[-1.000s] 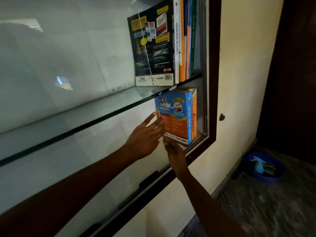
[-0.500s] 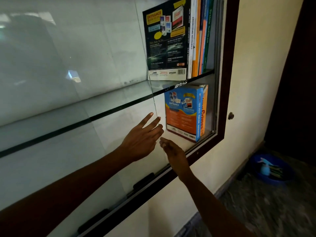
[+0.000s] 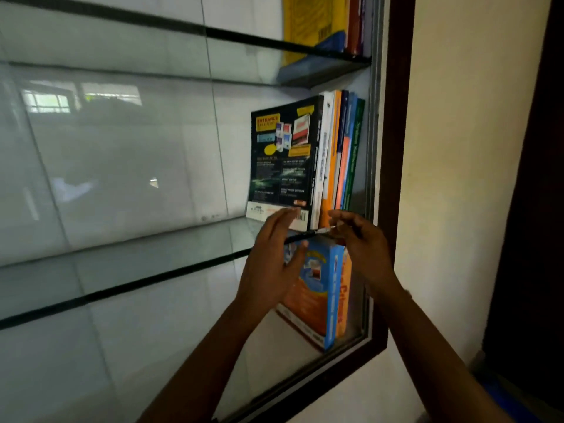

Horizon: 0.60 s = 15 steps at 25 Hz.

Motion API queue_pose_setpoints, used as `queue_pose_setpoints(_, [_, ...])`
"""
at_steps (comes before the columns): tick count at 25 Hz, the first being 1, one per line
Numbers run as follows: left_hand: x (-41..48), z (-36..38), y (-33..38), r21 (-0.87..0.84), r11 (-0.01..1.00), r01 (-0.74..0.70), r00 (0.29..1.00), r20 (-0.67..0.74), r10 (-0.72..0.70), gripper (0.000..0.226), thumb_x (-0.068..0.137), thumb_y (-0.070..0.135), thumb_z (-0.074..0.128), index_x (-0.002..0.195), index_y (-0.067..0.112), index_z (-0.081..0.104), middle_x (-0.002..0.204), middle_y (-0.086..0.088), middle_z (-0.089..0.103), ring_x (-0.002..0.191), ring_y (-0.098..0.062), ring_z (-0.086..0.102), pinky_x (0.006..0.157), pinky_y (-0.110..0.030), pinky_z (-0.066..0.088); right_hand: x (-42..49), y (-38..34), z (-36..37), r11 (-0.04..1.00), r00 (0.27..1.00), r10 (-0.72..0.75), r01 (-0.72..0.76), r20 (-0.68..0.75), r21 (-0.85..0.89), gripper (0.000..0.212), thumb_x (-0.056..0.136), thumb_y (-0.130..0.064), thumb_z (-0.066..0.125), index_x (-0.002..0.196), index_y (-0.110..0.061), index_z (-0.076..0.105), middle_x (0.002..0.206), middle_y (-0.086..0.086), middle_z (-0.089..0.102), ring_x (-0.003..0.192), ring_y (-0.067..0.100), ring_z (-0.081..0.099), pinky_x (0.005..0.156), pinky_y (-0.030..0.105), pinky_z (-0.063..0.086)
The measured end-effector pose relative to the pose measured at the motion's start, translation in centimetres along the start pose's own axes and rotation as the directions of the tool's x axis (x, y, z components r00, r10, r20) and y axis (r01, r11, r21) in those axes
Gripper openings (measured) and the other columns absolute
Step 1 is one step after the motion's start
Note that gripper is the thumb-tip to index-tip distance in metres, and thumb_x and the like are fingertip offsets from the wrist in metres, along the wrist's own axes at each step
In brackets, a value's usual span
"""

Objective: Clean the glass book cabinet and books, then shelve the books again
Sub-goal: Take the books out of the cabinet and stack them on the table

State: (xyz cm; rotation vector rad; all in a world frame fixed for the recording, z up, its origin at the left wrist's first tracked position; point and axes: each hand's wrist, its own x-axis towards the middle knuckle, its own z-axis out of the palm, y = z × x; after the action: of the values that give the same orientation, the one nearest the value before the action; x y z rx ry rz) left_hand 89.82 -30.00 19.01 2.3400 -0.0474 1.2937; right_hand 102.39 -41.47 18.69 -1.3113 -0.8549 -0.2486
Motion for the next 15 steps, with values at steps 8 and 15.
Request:
queue_pose_setpoints(8, [13.0,3.6,-2.0,0.000,0.951,0.309,0.950,-0.037,-0.309,0.082,0.082,0.047,0.065,0.147,0.017,0.025,0.148,-0.012,0.031,0.134,-0.027,0.035,0.107,-0.050,0.035,5.2,0.0,-0.2,0.996,0.997,0.000,0.006,-0.073,0.085,0.022,0.095,-0.009,0.049,0.110,-0.021,0.059,0.114,0.004,0.062,0.100,0.006,0.061,0.086,0.021,0.051])
queue_pose_setpoints(15, [11.9,2.1,-2.8,-0.376,0.863,0.339,0.938,0.058,-0.343,0.048,0.098,0.034,0.039,0.144,0.026,0.028,0.139,-0.003,0.045,0.115,-0.012,0.048,0.096,-0.035,0.044,5.5,0.1,0.5,0.980,1.000,0.011,-0.007,-0.018,0.197,0.022,0.095,-0.016,0.049,0.114,-0.021,0.058,0.113,0.000,0.061,0.095,0.001,0.060,0.072,0.010,0.049])
